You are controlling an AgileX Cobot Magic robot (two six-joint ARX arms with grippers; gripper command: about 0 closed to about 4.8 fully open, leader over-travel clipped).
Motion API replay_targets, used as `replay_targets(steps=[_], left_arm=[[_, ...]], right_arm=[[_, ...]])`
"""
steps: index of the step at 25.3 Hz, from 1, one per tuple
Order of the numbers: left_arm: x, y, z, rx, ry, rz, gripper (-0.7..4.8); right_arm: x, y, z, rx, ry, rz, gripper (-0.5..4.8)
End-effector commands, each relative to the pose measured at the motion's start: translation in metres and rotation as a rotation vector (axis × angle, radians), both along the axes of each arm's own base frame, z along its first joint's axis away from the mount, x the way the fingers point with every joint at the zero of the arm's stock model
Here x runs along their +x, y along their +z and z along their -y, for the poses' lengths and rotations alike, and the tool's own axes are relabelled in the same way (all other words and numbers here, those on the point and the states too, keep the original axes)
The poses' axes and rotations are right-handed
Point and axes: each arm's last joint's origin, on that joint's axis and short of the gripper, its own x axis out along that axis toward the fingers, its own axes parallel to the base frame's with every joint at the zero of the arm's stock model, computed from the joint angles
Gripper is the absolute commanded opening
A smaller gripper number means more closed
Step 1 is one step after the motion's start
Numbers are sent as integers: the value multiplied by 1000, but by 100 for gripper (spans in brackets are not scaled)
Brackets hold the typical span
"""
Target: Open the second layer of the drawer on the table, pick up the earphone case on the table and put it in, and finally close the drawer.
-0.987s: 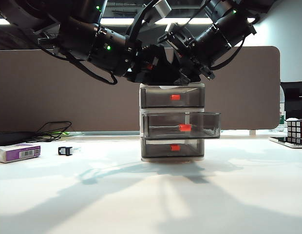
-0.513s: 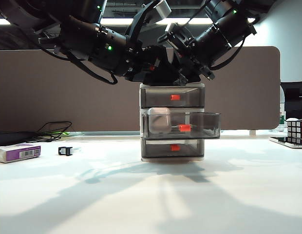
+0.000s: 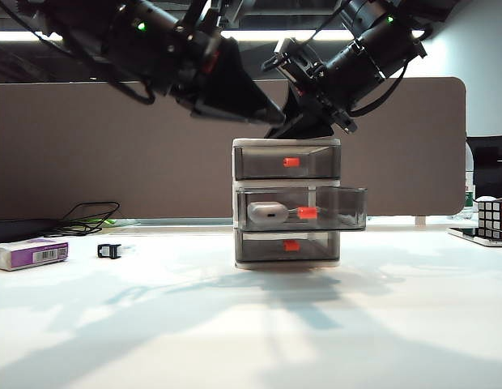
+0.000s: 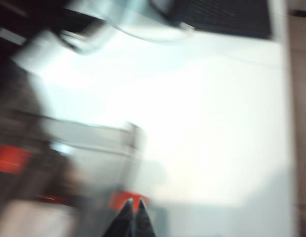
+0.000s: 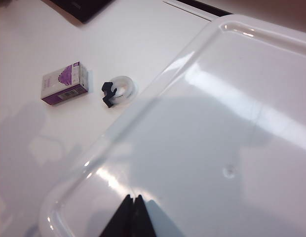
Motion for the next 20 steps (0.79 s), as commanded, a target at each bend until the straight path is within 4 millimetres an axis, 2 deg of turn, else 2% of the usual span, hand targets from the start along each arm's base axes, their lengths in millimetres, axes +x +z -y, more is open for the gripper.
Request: replay_targets(steps=[1, 7, 11, 14, 20], left_arm=[[-2, -14, -2, 64, -55, -61, -6], [9, -37, -1, 81, -65, -131, -6], [20, -62, 5, 112, -42, -148, -6], [27, -65, 9, 120, 27, -103, -6], [36, -58, 12, 81, 114, 16, -6]], right_arm=[[-7, -23, 1, -71, -8, -149, -5], [-7, -23, 2, -75, -5, -153, -5], [-7, -23, 2, -75, -5, -153, -5], [-7, -23, 2, -75, -5, -153, -5], [-7, -23, 2, -77, -1, -149, -5]])
